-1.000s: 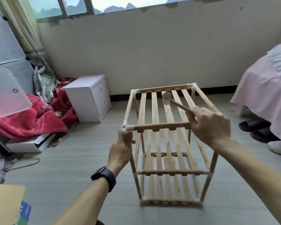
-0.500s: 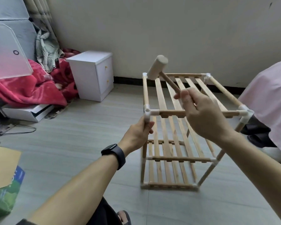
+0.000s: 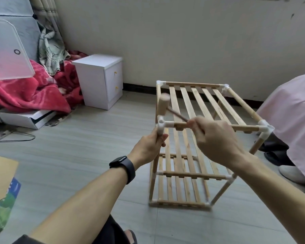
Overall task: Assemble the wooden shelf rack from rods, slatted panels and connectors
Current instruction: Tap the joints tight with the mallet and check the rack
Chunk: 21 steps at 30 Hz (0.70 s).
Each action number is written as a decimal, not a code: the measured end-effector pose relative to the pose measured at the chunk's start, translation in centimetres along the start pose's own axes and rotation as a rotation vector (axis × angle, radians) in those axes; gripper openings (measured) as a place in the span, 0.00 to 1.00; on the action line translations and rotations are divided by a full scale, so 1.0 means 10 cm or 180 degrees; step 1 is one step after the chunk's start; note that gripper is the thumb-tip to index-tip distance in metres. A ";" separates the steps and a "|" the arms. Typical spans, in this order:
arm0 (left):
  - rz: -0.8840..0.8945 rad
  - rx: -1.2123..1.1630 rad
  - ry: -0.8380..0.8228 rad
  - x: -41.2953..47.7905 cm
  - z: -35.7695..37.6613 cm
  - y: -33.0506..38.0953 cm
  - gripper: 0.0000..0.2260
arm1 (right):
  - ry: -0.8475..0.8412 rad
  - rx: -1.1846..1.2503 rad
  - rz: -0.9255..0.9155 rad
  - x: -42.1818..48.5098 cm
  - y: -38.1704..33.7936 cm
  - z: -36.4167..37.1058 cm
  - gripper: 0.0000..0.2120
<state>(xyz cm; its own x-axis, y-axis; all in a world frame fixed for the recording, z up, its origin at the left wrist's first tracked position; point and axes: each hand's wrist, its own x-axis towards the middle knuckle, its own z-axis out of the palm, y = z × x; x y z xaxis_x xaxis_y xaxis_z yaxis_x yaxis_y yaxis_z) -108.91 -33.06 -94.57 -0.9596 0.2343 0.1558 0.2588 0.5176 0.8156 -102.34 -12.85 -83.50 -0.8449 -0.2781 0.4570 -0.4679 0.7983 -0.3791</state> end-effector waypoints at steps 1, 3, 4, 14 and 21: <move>0.0002 0.0003 0.0002 0.00 0.00 0.00 0.08 | 0.0320 0.0240 -0.0154 -0.01 -0.02 -0.02 0.16; -0.0002 0.0002 0.0006 -0.01 0.00 0.01 0.08 | 0.0504 0.0234 -0.0326 -0.04 -0.03 -0.01 0.14; -0.0003 0.0010 0.0011 -0.01 -0.01 0.01 0.08 | 0.0258 -0.0024 -0.0297 -0.05 -0.03 0.02 0.15; -0.0107 0.0365 0.0118 -0.02 -0.07 0.04 0.12 | -0.0268 -0.0064 -0.0103 -0.19 0.05 0.14 0.15; -0.0129 0.1227 0.1651 0.08 -0.26 0.10 0.18 | 0.0582 0.0827 0.0710 -0.40 0.38 -0.28 0.12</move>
<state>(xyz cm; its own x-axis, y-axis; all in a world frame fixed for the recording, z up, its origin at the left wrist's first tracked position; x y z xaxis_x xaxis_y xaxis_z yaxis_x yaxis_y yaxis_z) -109.72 -34.55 -92.20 -0.8732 -0.1697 0.4568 0.1498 0.7986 0.5829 -100.02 -7.23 -84.45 -0.8840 0.0056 0.4674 -0.3478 0.6601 -0.6658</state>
